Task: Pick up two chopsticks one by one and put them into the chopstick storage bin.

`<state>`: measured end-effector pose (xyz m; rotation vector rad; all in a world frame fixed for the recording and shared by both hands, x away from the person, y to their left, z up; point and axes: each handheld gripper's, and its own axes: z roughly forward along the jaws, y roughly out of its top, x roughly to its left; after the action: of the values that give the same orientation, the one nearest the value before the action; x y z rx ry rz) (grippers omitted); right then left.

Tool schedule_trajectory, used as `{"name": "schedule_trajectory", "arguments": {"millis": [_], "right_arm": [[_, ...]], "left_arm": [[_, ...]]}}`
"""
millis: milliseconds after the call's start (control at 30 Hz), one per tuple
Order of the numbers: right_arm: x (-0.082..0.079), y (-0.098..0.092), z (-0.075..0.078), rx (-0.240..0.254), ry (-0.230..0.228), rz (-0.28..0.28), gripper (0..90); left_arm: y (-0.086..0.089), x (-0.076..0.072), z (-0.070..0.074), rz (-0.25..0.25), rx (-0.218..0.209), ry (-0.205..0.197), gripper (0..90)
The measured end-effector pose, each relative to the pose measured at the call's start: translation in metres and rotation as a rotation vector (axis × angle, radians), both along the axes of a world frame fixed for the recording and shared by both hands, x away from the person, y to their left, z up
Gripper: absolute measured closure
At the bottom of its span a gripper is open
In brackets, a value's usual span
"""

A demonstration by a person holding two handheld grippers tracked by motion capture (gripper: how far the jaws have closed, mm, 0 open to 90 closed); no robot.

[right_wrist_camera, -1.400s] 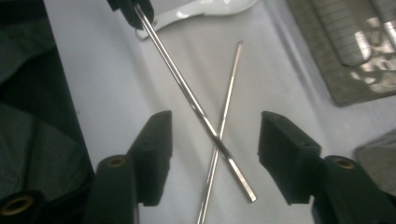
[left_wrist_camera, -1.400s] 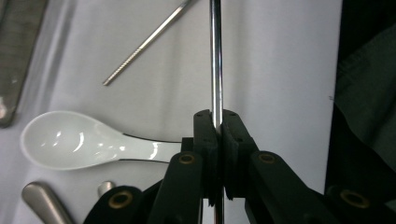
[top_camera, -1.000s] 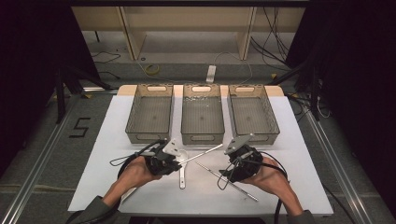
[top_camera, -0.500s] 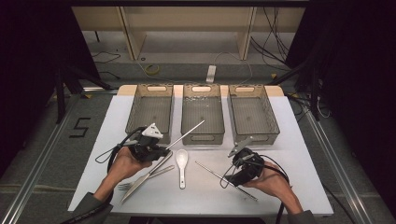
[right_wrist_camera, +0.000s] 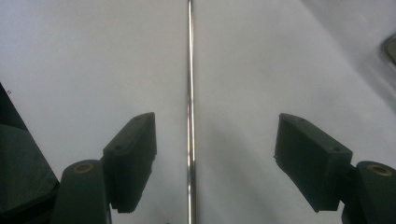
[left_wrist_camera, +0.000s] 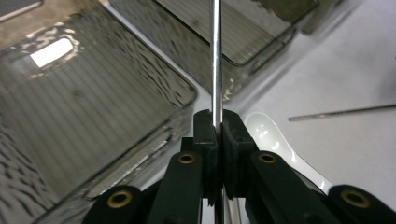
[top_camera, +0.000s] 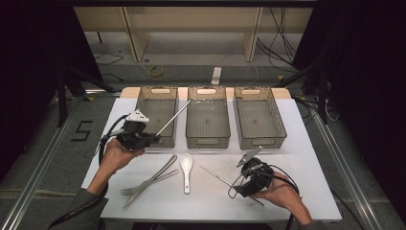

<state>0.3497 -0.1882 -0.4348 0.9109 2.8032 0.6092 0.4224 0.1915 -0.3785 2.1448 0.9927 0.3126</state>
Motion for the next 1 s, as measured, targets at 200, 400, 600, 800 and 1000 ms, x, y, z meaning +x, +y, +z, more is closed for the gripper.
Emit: {"name": "schedule_trajectory", "arguments": {"millis": [200,400,600,800,1000], "right_arm": [[-0.002,-0.003,-0.005,-0.01,0.011,-0.012,30.6],[-0.004,-0.005,-0.007,-0.009,0.01,-0.012,30.8],[-0.006,-0.004,-0.008,-0.008,0.016,-0.008,30.8],[-0.008,-0.003,-0.009,-0.009,0.013,-0.001,30.8],[-0.01,-0.003,-0.009,-0.01,0.012,0.001,30.8]], "left_arm": [[0.008,0.021,0.0,0.078,0.0,0.018,85.6],[0.018,0.045,-0.001,0.153,-0.007,0.032,85.5],[0.027,0.067,-0.001,0.211,-0.017,0.044,85.5],[0.032,0.086,-0.011,0.24,-0.02,0.052,85.5],[0.036,0.098,-0.019,0.262,-0.01,0.061,85.4]]}}
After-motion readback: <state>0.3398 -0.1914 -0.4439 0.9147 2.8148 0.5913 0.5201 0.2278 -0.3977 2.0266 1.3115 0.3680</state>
